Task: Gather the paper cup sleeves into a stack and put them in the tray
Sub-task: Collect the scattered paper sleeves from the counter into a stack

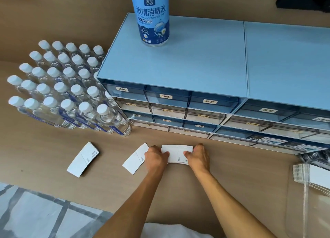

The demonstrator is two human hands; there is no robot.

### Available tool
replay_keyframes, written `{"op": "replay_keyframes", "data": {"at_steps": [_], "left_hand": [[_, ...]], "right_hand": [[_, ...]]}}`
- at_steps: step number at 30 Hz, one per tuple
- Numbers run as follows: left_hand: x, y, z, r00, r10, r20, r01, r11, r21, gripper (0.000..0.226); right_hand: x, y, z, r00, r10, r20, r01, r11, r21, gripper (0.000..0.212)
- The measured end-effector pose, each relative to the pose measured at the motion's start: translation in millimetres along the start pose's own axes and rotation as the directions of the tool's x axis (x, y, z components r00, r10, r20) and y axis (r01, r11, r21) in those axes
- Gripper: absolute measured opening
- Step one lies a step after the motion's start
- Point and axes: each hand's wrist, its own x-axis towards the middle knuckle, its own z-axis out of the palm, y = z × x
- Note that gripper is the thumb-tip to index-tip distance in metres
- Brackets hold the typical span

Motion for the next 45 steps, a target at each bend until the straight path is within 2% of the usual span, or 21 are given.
{"op": "replay_keyframes", "data": {"at_steps": [4, 8, 14, 22, 25, 29, 31, 34, 37, 41, 45], "left_hand": [[1.4, -1.7, 0.1, 1.000, 0.020, 0.005, -0.020, 1.000, -0.010, 0.029], [2.5, -8.0, 0.0, 0.999, 0.037, 0.019, -0.035, 0.996, -0.083, 0.033], [-4.3, -31.3, -11.0, 0.999, -0.044, -0.004, 0.042, 0.980, -0.193, 0.024], [-3.5, -70.7, -50.8, 0.988, -0.143, -0.057, 0.106, 0.899, -0.425, 0.029], [-1.2, -82.2, -68.1, 0.975, -0.201, -0.094, 0.135, 0.873, -0.469, 0.029], [6.1, -96.2, -85.1, 0.951, -0.300, -0.069, 0.217, 0.813, -0.540, 0.026], [6.9, -99.2, -89.9, 0.944, -0.327, -0.053, 0.246, 0.799, -0.549, 0.023], [8.4, -104.1, -93.6, 0.940, -0.338, -0.044, 0.264, 0.805, -0.532, 0.034], [9.2, -102.1, -97.7, 0.938, -0.339, -0.074, 0.266, 0.839, -0.474, 0.025], [9.8, -98.5, -99.7, 0.930, -0.352, -0.107, 0.278, 0.863, -0.423, 0.033], [13.1, -100.9, -96.9, 0.939, -0.326, -0.106, 0.259, 0.877, -0.404, 0.026]], "right_hand": [[-3.3, 0.5, 1.3, 1.000, -0.011, -0.004, 0.011, 1.000, 0.000, 0.039], [-5.9, 4.5, 2.9, 1.000, -0.023, -0.012, 0.024, 0.995, 0.099, 0.031], [-8.4, 1.4, 11.2, 0.995, -0.052, 0.083, 0.034, 0.980, 0.198, 0.021], [-22.2, -42.7, 44.4, 0.954, -0.198, 0.224, 0.194, 0.980, 0.039, 0.023], [-27.4, -63.8, 62.2, 0.929, -0.255, 0.267, 0.283, 0.957, -0.071, 0.026], [-32.5, -90.1, 86.2, 0.897, -0.288, 0.335, 0.366, 0.909, -0.198, 0.036], [-34.9, -98.6, 94.2, 0.891, -0.289, 0.350, 0.390, 0.882, -0.265, 0.039], [-39.4, -104.9, 105.4, 0.893, -0.297, 0.338, 0.405, 0.857, -0.318, 0.048], [-41.4, -104.3, 112.6, 0.899, -0.307, 0.312, 0.410, 0.841, -0.353, 0.048], [-42.4, -102.6, 115.5, 0.904, -0.315, 0.289, 0.404, 0.852, -0.333, 0.043], [-42.6, -101.2, 113.4, 0.906, -0.322, 0.276, 0.395, 0.876, -0.275, 0.039]]}}
